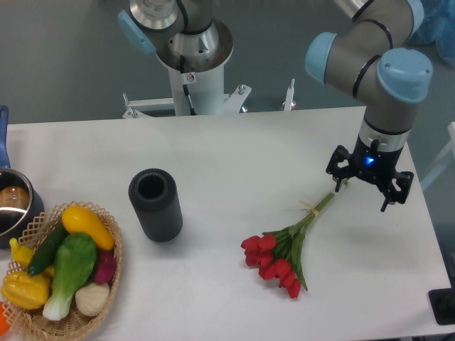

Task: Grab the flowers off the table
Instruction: 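Move the open gripper toward the tulip stems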

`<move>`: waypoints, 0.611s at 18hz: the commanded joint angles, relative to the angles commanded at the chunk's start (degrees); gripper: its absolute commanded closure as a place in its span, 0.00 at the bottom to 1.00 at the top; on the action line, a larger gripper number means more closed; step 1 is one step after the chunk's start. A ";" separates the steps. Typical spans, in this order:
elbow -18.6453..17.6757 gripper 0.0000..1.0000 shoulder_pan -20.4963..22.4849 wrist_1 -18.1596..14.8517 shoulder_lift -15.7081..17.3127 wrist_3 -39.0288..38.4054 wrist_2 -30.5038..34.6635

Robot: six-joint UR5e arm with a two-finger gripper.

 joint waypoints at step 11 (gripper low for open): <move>-9.48 0.00 0.00 8.52 1.14 -1.05 -4.04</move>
